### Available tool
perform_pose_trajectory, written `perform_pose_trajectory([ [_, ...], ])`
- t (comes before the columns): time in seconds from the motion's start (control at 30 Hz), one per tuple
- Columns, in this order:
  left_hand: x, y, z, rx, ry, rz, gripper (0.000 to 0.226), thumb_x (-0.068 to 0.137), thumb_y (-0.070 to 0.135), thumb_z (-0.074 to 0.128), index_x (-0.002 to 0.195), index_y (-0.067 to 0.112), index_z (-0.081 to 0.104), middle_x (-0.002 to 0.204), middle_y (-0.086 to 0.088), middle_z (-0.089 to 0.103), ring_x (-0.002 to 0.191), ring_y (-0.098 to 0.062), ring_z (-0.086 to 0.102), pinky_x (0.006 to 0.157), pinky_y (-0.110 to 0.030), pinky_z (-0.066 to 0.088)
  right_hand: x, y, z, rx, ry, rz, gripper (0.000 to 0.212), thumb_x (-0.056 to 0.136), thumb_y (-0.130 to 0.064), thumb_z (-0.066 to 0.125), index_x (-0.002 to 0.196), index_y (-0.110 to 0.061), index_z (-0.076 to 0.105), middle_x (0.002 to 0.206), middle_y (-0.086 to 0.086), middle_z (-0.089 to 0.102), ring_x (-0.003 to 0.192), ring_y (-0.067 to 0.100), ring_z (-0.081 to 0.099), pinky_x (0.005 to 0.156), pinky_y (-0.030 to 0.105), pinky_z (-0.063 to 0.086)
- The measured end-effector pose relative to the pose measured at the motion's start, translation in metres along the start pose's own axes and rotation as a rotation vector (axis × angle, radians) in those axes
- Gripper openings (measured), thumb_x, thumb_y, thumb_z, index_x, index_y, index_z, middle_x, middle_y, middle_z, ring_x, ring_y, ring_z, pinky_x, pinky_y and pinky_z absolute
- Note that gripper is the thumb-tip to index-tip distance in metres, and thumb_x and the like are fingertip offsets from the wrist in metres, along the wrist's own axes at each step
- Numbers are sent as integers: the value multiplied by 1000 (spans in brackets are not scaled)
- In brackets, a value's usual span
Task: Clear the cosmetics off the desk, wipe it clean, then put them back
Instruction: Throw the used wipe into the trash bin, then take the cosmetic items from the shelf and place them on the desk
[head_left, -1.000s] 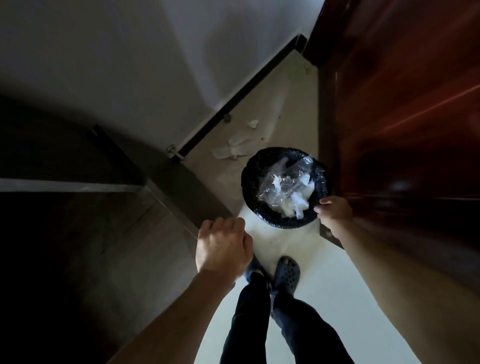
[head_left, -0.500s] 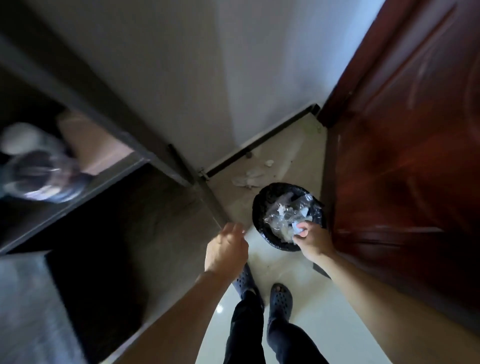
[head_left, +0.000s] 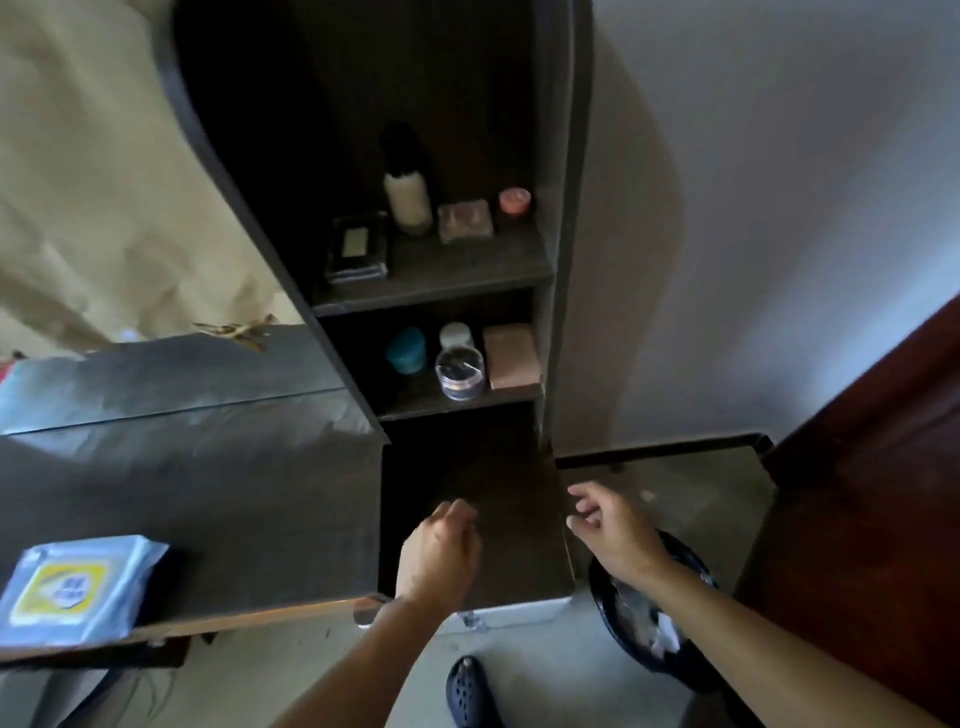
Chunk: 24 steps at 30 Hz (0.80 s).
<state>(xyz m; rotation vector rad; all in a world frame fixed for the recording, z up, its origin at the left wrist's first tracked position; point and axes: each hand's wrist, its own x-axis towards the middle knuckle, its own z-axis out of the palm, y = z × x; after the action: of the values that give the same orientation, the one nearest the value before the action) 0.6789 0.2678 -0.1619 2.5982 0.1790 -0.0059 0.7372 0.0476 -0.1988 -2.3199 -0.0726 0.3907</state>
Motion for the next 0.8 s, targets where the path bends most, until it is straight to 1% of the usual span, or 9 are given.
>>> perform_pose_trajectory([
  [0.07, 6, -8, -24, 2, 55, -12, 20, 84, 17, 56, 102, 19, 65, 95, -1, 66, 79, -25, 65, 65, -33, 49, 9, -27, -9, -14, 8, -72, 34, 82, -22, 68, 116, -22, 61, 93, -7, 60, 75, 7, 60, 73, 25, 50],
  [0.17, 21, -20, -53, -5, 101, -39, 23, 85, 16, 54, 106, 17, 63, 98, -2, 66, 86, -25, 64, 69, -34, 49, 26, -63, -17, -81, 40, -148, 34, 81, -25, 69, 114, -24, 61, 92, -10, 61, 76, 5, 59, 71, 26, 50],
  [0.27, 41, -30, -69, -3, 91, -63, 27, 86, 19, 54, 112, 17, 60, 106, -1, 63, 95, -23, 62, 77, -33, 50, 47, -88, -18, -178, 53, -189, 38, 82, -28, 67, 119, -25, 58, 102, -8, 64, 87, 8, 60, 74, 26, 49],
  [0.33, 59, -35, -75, 13, 53, -62, 29, 88, 23, 53, 116, 17, 57, 111, -1, 61, 100, -22, 60, 80, -33, 49, 61, -101, -17, -253, 67, -204, 41, 84, -27, 64, 123, -22, 55, 113, -3, 62, 98, 15, 61, 79, 29, 50],
  [0.4, 80, -39, -76, 24, 9, -50, 31, 89, 26, 53, 119, 17, 55, 116, -2, 58, 103, -23, 59, 81, -33, 48, 75, -110, -14, -313, 86, -208, 43, 86, -26, 62, 127, -19, 51, 121, 0, 57, 104, 20, 59, 82, 31, 48],
  [0.47, 104, -40, -76, 19, -27, -40, 34, 90, 29, 54, 121, 15, 53, 117, -5, 55, 107, -25, 56, 83, -35, 48, 87, -115, -11, -353, 108, -188, 43, 86, -24, 61, 128, -18, 49, 123, 2, 54, 103, 22, 59, 82, 32, 47],
  [0.6, 159, -33, -68, 64, -91, 43, 48, 85, 31, 58, 129, 16, 45, 124, -7, 46, 119, -27, 45, 91, -38, 45, 107, -113, -5, -465, 140, -137, 42, 87, -26, 57, 127, -20, 48, 128, -1, 51, 98, 20, 63, 80, 33, 52],
  [0.73, 208, -28, -52, 205, -201, 187, 73, 80, 42, 65, 143, 29, 30, 143, -6, 33, 128, -28, 39, 94, -41, 47, 119, -110, -1, -545, 163, -129, 47, 89, -28, 50, 135, -23, 41, 142, -4, 41, 109, 19, 59, 83, 31, 52],
  [0.8, 219, -29, -41, 216, -267, 237, 72, 81, 39, 66, 142, 37, 29, 153, -3, 21, 130, -28, 40, 93, -43, 49, 122, -107, 3, -561, 170, -134, 50, 91, -28, 49, 139, -23, 37, 147, -4, 35, 112, 18, 58, 83, 30, 51],
])
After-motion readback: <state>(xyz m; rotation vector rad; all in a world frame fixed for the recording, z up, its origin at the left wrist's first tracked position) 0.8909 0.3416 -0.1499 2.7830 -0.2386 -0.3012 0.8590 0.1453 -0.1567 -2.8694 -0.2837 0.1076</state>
